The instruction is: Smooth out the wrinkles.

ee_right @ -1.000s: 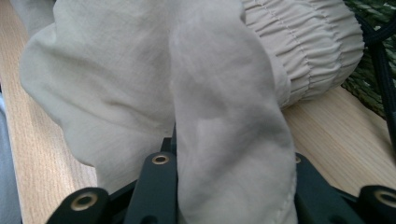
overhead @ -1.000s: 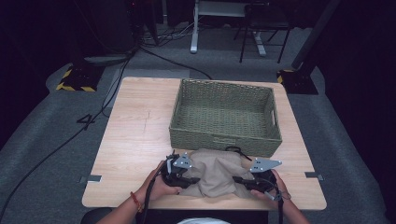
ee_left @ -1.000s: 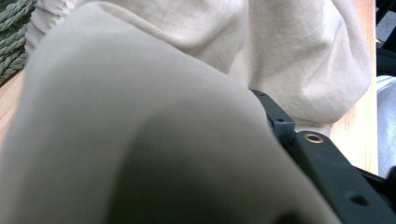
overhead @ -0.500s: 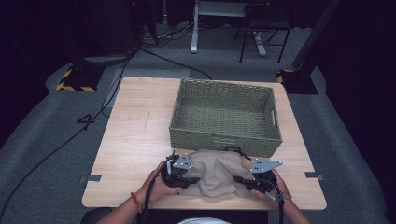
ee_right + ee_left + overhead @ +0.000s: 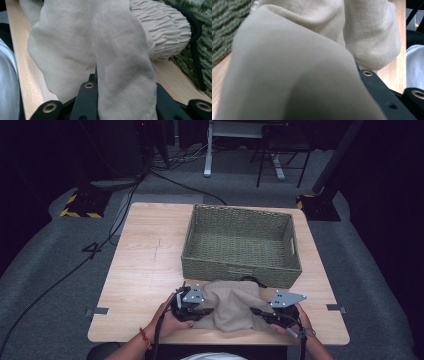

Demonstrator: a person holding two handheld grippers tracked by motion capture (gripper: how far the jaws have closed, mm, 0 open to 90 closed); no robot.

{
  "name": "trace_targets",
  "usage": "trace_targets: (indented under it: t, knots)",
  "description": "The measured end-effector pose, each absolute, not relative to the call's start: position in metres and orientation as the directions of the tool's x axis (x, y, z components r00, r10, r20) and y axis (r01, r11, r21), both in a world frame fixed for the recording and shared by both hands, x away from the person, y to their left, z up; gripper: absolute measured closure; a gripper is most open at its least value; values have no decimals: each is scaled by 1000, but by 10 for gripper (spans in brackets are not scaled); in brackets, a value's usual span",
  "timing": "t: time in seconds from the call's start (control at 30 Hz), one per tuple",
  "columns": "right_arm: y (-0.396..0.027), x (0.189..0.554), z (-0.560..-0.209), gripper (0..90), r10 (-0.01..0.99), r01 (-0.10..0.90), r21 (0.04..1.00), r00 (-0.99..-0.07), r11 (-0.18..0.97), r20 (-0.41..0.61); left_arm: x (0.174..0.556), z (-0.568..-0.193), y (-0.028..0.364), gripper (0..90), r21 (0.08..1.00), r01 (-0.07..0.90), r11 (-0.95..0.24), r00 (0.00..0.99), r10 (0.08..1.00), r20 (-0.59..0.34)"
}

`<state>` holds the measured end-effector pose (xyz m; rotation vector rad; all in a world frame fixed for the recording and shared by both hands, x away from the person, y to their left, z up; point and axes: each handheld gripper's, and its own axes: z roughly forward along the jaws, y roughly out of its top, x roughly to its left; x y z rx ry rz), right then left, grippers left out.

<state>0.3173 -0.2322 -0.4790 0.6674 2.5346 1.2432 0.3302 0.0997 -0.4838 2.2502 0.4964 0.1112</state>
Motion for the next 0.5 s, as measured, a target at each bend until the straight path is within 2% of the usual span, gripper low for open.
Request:
trace_targets:
  t: [0.5]
  knots:
    - [-229,310,-445,747,483,209,826,-871,523,-85,324,-450,107,715,788,240,-567,922,388,-2]
